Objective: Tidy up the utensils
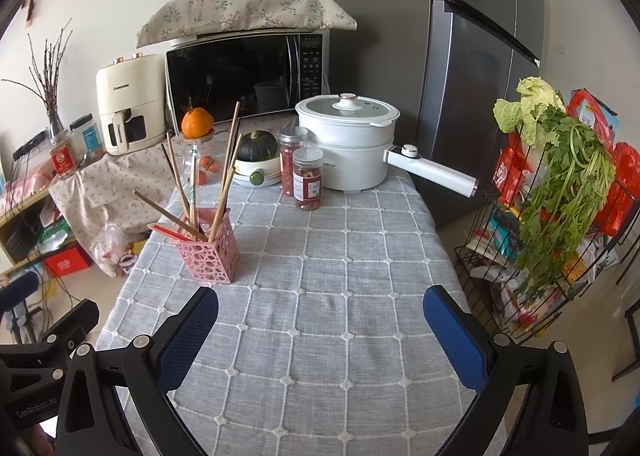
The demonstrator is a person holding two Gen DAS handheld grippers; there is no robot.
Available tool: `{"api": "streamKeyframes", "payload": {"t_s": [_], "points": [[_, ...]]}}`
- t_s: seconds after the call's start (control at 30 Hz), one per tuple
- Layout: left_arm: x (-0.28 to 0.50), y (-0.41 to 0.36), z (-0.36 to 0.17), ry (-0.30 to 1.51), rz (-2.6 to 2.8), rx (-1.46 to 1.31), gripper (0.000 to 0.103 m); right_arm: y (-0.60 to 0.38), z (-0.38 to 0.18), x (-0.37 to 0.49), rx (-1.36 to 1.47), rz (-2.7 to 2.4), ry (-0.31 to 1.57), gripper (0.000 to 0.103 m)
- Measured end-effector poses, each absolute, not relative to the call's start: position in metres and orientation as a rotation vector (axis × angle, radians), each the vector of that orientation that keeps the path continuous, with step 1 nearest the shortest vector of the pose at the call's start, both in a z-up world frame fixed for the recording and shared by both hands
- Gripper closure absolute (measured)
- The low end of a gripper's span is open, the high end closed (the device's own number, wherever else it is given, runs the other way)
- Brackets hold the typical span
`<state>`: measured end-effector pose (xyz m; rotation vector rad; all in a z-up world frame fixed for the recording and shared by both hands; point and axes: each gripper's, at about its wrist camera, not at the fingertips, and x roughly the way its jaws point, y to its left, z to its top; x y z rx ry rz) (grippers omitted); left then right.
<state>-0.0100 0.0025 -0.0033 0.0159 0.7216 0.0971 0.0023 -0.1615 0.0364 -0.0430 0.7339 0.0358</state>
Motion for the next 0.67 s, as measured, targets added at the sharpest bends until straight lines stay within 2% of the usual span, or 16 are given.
{"api": "streamKeyframes", "payload": {"t_s": [0.67], "points": [[-0.0091, 0.0041, -0.0084, 0.734, 0.096, 0.001, 0.001, -0.1639, 0.0349, 0.0031, -0.041, 0.036, 0.742, 0.0]]}}
